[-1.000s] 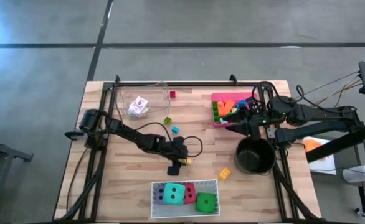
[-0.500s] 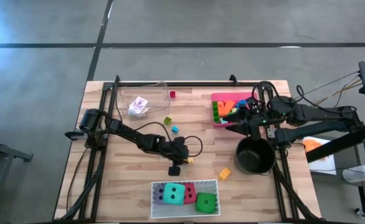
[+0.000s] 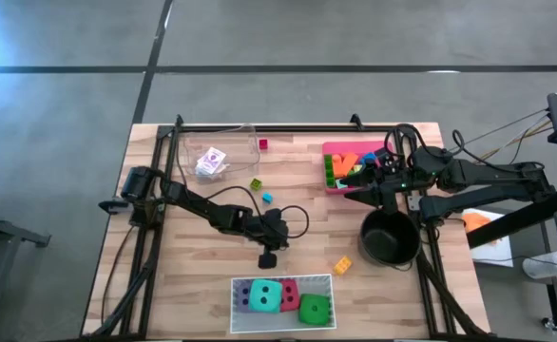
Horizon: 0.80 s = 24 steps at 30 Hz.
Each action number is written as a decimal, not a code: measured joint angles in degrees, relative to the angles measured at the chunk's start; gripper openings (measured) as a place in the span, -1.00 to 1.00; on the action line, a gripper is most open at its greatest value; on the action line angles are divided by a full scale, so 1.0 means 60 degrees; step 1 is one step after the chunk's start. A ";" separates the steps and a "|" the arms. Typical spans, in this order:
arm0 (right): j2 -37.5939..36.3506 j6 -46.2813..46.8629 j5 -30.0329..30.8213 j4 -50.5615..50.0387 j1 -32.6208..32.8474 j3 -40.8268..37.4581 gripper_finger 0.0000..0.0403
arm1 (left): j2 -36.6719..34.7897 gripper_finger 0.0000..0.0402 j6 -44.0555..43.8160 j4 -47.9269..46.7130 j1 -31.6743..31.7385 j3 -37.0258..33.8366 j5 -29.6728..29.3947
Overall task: Pick & Place Toys
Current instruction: Adjust the black bucket
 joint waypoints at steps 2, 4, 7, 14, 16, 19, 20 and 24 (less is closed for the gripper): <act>0.0000 0.0001 0.0000 0.0002 0.0000 0.0000 0.66 | -0.0004 -0.99 -0.0017 0.0000 0.0000 0.0000 -0.0002; 0.0000 -0.0001 0.0000 0.0004 0.0000 0.0000 0.66 | -0.0007 -0.98 -0.0033 0.0000 0.0000 0.0000 -0.0004; 0.0000 0.0045 0.0004 0.0001 0.0000 0.0000 0.66 | -0.0007 -0.97 -0.0047 -0.0004 0.0000 0.0000 -0.0029; 0.0007 0.0957 0.0503 -0.0828 -0.0004 0.0000 0.66 | -0.0007 -0.96 -0.0672 -0.0007 0.0000 0.0000 -0.0025; 0.0007 0.1292 0.0655 -0.1114 -0.0004 0.0000 0.66 | -0.0007 -0.96 -0.0836 -0.0007 0.0000 0.0000 -0.0025; 0.0007 0.1862 0.0898 -0.1547 -0.0004 0.0000 0.66 | -0.0007 -0.96 -0.0860 -0.0007 0.0000 0.0000 -0.0025; 0.0007 0.1992 0.0917 -0.1677 -0.0005 0.0000 0.66 | -0.0007 -0.96 -0.0859 -0.0011 0.0000 0.0000 -0.0025; 0.0004 0.2099 0.1020 -0.2449 -0.0011 0.0043 0.66 | -0.0013 -0.96 -0.0860 -0.0015 0.0000 0.0011 -0.0023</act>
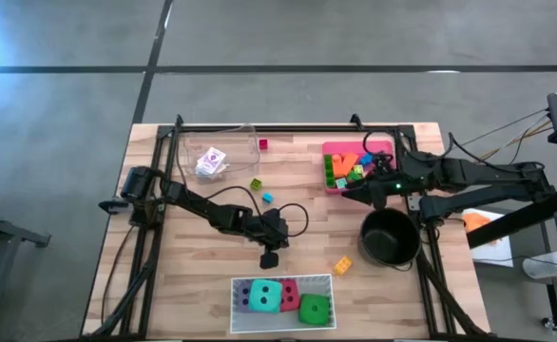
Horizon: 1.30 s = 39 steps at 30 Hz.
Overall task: Pick & Place Toys
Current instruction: Adjust the black bucket
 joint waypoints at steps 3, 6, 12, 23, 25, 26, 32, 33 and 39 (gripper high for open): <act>0.0066 -0.0179 0.0141 -0.1027 0.0000 0.0236 0.66 | -0.0043 -0.95 0.0000 -0.0014 0.0000 0.0000 0.0030; 0.0283 -0.0425 0.0493 -0.2761 0.0000 0.0722 0.66 | -0.0123 -0.86 0.0000 -0.0012 0.0000 0.0000 0.0077; 0.1145 -0.0393 0.0669 -0.6235 0.0007 0.1836 0.66 | -0.0264 -0.38 -0.0496 -0.0110 0.0012 0.0004 0.0096; 0.2256 -0.0860 0.0125 -0.9628 0.0301 0.2720 0.66 | -0.1809 0.33 -0.1895 -0.2746 0.0683 -0.0065 0.0063; 0.2299 -0.1370 0.0085 -0.9549 0.0431 0.2569 0.66 | -0.2145 0.37 -0.1753 -0.2788 0.0728 -0.0066 0.0019; 0.2308 -0.1587 0.0069 -0.9531 0.0474 0.2441 0.66 | -0.2300 0.37 -0.1685 -0.2793 0.0732 -0.0066 0.0018; 0.2366 -0.2382 0.0025 -0.9394 0.0631 0.1548 0.66 | -0.2979 0.38 -0.1559 -0.2799 0.0743 -0.0066 -0.0087; 0.2357 -0.2501 0.0040 -0.9316 0.0641 0.1425 0.66 | -0.3089 0.38 -0.1562 -0.2796 0.0743 -0.0066 -0.0084; 0.2386 -0.2813 0.0058 -0.8921 0.0634 0.0869 0.66 | -0.3656 0.38 -0.1636 -0.2790 0.0743 -0.0066 -0.0119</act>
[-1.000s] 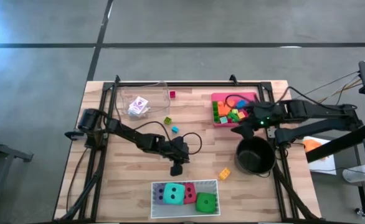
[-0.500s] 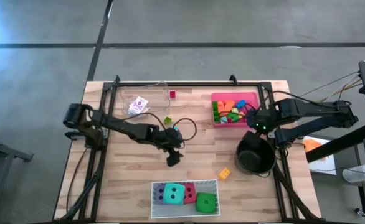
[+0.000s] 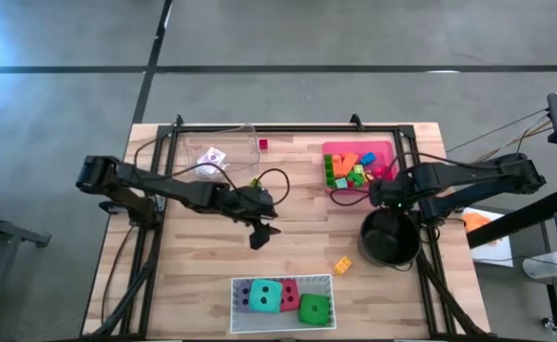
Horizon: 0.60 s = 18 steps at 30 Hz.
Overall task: Pick & Place Toys
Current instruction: Adjust the black bucket
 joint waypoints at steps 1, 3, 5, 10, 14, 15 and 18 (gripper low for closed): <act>0.0000 -0.0001 -0.0017 0.0042 0.0004 -0.0085 0.66 | -0.0073 0.38 -0.0003 0.0004 0.0000 0.0000 0.0003; 0.0010 -0.0001 -0.0038 0.0129 0.0000 -0.0243 0.66 | -0.0192 0.38 -0.0030 -0.0020 -0.0004 0.0000 0.0003; 0.0060 -0.0001 -0.0041 0.0178 0.0000 -0.0378 0.66 | -0.0259 0.38 -0.0040 -0.0029 -0.0004 0.0000 0.0003; 0.0224 0.0010 -0.0079 0.0400 0.0000 -0.0668 0.56 | -0.0302 0.39 -0.0043 -0.0086 -0.0004 0.0000 0.0003; 0.0442 0.0014 -0.0081 0.0402 0.0000 -0.0722 0.27 | -0.0302 0.39 -0.0114 -0.0230 -0.0004 0.0000 0.0005; 0.0484 0.0014 -0.0078 0.0405 0.0000 -0.0722 0.18 | -0.0302 0.39 -0.0113 -0.0301 -0.0004 -0.0002 0.0003; 0.0631 0.0039 -0.0062 0.0411 0.0000 -0.0722 -0.10 | -0.0302 0.39 -0.0116 -0.0357 -0.0004 -0.0004 0.0003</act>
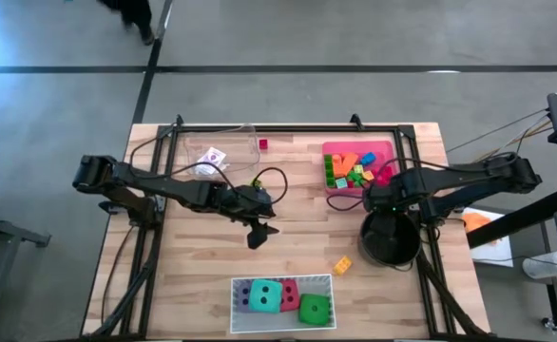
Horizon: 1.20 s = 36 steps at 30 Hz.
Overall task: Pick & Place Toys
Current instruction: Adjust the black bucket
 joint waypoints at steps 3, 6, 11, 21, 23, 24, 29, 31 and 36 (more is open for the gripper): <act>0.0111 0.0071 0.0116 -0.0007 -0.0001 0.0000 -0.39 | 0.0000 0.39 0.0000 0.0000 0.0000 0.0000 0.0003; 0.0171 0.0392 0.0397 -0.0013 0.0000 0.0000 -0.68 | 0.0004 0.39 0.0000 -0.0025 0.0000 0.0000 0.0000; 0.0143 0.0768 0.0690 0.0100 -0.0011 0.0025 -0.91 | 0.0007 0.39 0.0000 -0.0083 -0.0004 0.0000 0.0000; 0.0166 0.1084 0.0914 0.1073 -0.0268 0.0512 -0.96 | 0.0007 0.39 0.0011 -0.0197 0.0004 0.0000 -0.0051; 0.0235 0.1088 0.0993 0.1323 -0.0422 0.0677 -0.96 | 0.0007 0.39 0.0011 -0.0197 0.0004 0.0000 -0.0069; 0.0288 0.1085 0.1000 0.1437 -0.0515 0.0754 -0.96 | 0.0007 0.39 0.0011 -0.0197 0.0004 0.0000 -0.0069; 0.0927 0.0818 0.0877 0.2058 -0.0897 0.0851 -0.96 | 0.0007 0.39 0.0015 -0.0197 0.0004 0.0000 -0.0069; 0.1330 0.0705 0.0774 0.2152 -0.0936 0.0882 -0.96 | 0.0007 0.39 0.0015 -0.0197 0.0004 0.0000 -0.0069; 0.2150 0.0255 0.0565 0.2208 -0.0980 0.1147 -0.96 | 0.0011 0.39 0.0011 -0.0208 0.0004 0.0000 -0.0069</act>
